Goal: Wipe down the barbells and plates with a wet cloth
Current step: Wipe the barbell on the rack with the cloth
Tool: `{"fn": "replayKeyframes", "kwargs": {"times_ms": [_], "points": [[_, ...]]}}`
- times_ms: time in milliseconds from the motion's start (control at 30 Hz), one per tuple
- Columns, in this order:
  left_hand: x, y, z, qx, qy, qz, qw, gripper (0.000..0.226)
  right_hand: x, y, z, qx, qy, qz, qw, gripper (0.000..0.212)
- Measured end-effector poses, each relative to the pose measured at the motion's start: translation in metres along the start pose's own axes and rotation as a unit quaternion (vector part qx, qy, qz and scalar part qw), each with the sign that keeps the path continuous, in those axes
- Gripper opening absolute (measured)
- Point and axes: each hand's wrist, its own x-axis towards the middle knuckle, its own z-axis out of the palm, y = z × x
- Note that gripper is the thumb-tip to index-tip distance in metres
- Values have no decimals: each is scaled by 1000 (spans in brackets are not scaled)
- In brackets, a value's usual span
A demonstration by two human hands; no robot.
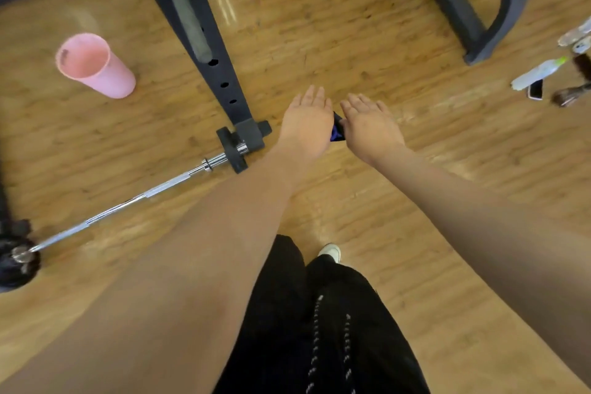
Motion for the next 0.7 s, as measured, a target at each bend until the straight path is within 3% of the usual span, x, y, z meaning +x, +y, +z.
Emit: {"fn": "replayKeyframes", "kwargs": {"times_ms": [467,700], "points": [[159,8,-47,-42,-18,-47,998,60,139,96,-56,-21,-38,-35,998,48],[256,-8,-95,-44,3,-73,996,58,234,140,-107,-30,-17,-70,997,48]]}}
